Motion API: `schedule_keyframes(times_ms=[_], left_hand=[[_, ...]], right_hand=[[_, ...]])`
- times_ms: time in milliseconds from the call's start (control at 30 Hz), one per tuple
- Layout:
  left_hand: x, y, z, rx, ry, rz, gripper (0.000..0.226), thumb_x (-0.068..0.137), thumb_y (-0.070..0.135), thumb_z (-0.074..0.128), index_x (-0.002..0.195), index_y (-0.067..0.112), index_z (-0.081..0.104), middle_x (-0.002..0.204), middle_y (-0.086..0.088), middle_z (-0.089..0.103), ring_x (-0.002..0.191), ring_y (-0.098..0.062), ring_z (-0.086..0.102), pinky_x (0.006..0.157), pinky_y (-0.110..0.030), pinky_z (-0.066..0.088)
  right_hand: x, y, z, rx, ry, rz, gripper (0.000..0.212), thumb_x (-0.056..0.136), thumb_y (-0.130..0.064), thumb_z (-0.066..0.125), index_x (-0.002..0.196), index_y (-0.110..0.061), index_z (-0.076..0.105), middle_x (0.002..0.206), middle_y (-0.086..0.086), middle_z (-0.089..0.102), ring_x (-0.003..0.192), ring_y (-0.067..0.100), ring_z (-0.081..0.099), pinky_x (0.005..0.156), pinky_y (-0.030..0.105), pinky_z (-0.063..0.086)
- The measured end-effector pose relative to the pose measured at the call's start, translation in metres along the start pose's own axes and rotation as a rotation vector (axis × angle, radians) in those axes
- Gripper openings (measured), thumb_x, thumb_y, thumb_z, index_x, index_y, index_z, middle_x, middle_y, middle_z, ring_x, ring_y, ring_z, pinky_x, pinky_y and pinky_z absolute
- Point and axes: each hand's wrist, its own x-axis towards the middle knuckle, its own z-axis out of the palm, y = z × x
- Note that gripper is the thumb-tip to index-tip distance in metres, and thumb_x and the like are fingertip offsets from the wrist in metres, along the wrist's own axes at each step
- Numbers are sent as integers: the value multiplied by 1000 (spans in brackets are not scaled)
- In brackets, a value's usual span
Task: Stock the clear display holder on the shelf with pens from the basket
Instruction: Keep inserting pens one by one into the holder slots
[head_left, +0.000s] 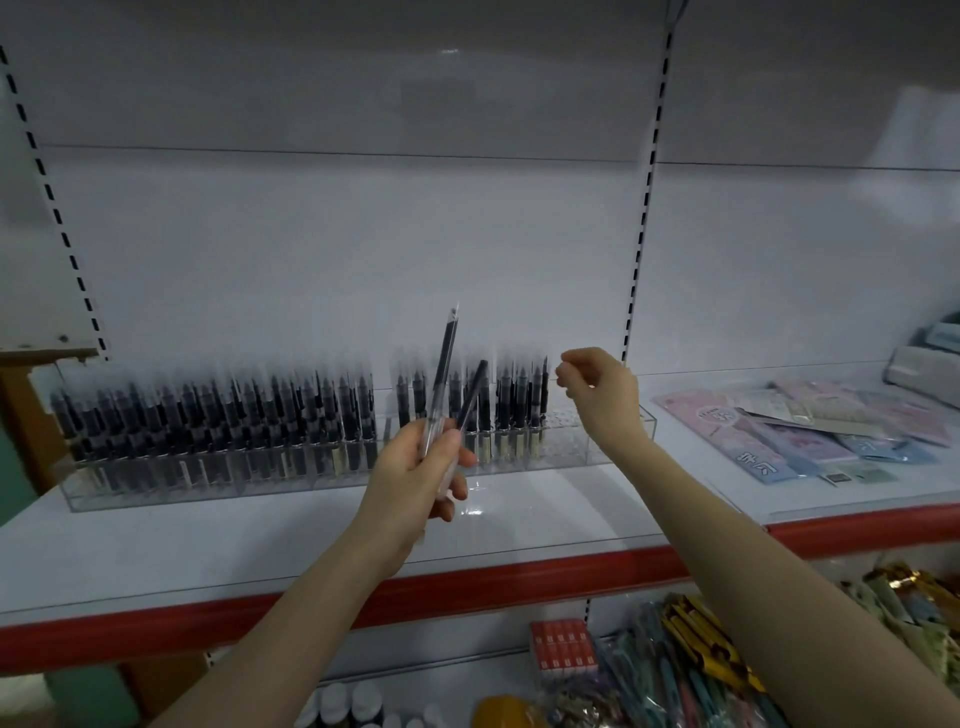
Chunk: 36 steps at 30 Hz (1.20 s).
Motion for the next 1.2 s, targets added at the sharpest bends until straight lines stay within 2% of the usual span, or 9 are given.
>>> schedule_keyframes(times_ms=[133,233,367,433,600,800,933,1067,1200], left_hand=[[-3,3,5,-63,-15,-9,10,96,20,48,98,14,56,80,-7,62,49,-10,50,39,-20,38],[-6,5,8,-130,-36,-13,12,96,21,47,96,11,54,76,-6,62,43,-10,42,38,-21,32],[-10,9,6,-222,-79,-29,16,98,21,44,93,9,52,71,-5,60,40,-10,33,36,-18,25],[-11,10,5,-242,-95,-31,17,98,21,43,94,9,54,69,-4,60,40,-10,32,36,-18,23],[-9,8,-1,-256,-41,-48,20,98,23,41,98,6,53,71,-7,52,39,-10,33,35,-18,23],[-8,4,11,-317,-42,-95,14,99,18,42,95,5,45,69,-6,47,37,-8,31,35,-15,20],[-6,7,7,-321,-75,-123,20,99,22,41,98,6,52,73,-9,52,36,-9,34,36,-16,21],[-2,6,3,-259,-33,-76,18,98,17,43,102,2,52,75,-7,55,38,-9,37,34,-18,25],[-1,1,-1,-206,-39,-47,17,96,3,40,103,8,54,63,-3,42,39,-8,31,35,-19,24]], right_hand=[[-33,-26,4,34,-45,-290,16,89,-7,59,102,-3,67,90,-1,63,82,11,60,73,11,48],[-48,-29,11,-19,-133,-539,19,84,-6,59,101,-5,69,94,-1,61,85,8,57,75,15,47],[-55,-24,20,-76,-194,-627,25,82,-18,61,104,-8,70,107,6,56,100,2,49,85,12,42],[-57,-26,20,-77,-188,-633,31,82,-27,57,100,-6,71,105,9,56,98,6,50,83,13,42],[-55,-26,19,-58,-189,-627,28,83,-25,58,90,-2,71,99,15,61,89,11,53,78,13,45],[-54,-21,21,-178,-171,-693,28,84,-23,56,98,-2,69,97,17,59,84,12,50,76,14,44],[-50,-17,14,-214,-159,-714,29,86,-24,52,94,-1,68,95,16,60,84,13,51,75,25,47],[-48,-14,6,-146,-128,-572,23,87,-21,58,96,-2,67,92,10,61,77,6,52,71,12,45],[-45,-12,-2,-71,-96,-274,16,90,-12,59,104,-4,61,93,0,60,78,-4,53,67,2,40]])
